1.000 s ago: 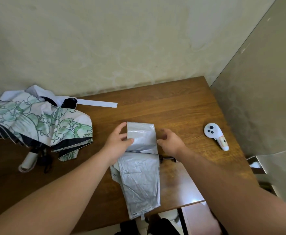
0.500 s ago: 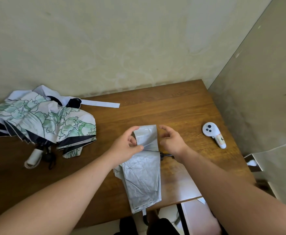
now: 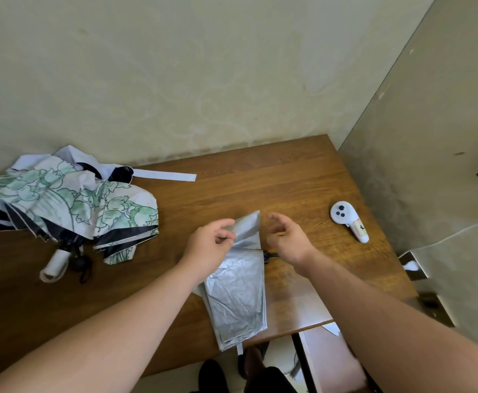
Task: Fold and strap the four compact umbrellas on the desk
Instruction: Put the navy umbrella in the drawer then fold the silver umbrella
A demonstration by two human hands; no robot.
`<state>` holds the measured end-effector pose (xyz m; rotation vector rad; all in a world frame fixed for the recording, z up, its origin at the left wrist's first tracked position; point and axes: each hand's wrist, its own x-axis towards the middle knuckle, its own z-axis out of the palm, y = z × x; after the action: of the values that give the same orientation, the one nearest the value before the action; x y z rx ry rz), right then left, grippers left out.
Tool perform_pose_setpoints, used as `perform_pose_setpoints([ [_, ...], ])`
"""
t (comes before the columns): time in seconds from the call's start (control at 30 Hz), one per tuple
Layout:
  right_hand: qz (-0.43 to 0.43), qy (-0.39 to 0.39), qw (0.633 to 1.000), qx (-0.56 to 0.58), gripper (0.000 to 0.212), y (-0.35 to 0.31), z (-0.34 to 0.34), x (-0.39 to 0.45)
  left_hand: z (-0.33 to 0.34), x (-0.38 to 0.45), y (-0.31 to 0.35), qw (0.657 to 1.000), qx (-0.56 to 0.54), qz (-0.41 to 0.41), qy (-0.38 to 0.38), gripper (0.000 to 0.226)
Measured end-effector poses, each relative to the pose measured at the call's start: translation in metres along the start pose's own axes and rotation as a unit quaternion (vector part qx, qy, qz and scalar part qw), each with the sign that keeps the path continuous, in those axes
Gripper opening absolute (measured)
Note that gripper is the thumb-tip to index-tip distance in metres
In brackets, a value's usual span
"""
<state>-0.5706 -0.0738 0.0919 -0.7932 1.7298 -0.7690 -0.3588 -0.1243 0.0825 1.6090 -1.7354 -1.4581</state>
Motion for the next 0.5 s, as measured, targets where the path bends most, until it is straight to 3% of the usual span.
perform_pose_setpoints([
  [0.13, 0.004, -0.006, 1.000, -0.004, 0.068, 0.000, 0.003, 0.002, -0.006, -0.004, -0.003, 0.999, -0.031, -0.020, 0.009, 0.044],
  [0.3, 0.012, -0.044, 0.999, -0.011, 0.085, -0.001, 0.011, 0.015, 0.000, -0.005, -0.005, 0.998, -0.019, -0.032, -0.055, 0.060],
  [0.5, 0.015, -0.058, 0.998, 0.032, 0.078, -0.001, 0.021, 0.044, 0.001, -0.011, -0.002, 0.998, -0.045, -0.026, 0.044, 0.024],
])
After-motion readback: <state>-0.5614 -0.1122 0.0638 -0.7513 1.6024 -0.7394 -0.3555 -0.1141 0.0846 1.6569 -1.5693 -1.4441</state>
